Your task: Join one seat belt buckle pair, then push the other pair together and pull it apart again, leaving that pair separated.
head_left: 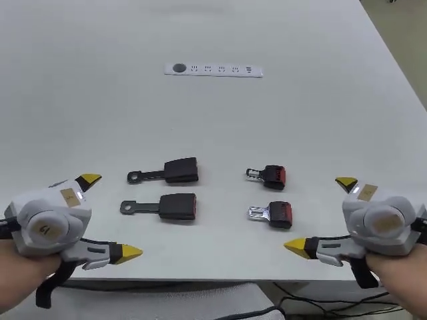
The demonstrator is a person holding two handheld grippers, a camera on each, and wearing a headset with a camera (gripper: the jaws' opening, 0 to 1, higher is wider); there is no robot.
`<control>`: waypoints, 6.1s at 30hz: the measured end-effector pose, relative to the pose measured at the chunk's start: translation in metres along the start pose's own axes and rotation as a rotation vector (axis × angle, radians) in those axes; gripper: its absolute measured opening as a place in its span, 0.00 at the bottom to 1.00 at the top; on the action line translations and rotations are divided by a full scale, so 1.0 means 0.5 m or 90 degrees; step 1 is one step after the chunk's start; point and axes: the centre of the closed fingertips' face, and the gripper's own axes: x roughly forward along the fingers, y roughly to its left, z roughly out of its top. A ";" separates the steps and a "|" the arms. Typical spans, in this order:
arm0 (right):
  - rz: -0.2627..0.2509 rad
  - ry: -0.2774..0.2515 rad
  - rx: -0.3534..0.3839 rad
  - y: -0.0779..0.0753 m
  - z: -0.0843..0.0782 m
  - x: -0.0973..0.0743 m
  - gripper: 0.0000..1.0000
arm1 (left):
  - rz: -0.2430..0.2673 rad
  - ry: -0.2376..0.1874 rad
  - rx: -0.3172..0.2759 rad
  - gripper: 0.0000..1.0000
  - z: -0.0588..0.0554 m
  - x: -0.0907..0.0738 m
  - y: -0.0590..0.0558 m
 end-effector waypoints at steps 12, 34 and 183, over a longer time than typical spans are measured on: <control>0.013 0.004 -0.011 -0.002 -0.004 0.001 0.84 | 0.003 0.027 0.007 0.99 0.005 -0.009 0.018; 0.098 0.033 -0.063 0.023 0.011 0.065 0.65 | -0.100 0.058 0.048 0.76 0.005 0.068 -0.034; 0.345 0.086 -0.331 0.209 0.125 0.299 0.32 | -0.287 0.191 0.233 0.29 0.000 0.219 -0.071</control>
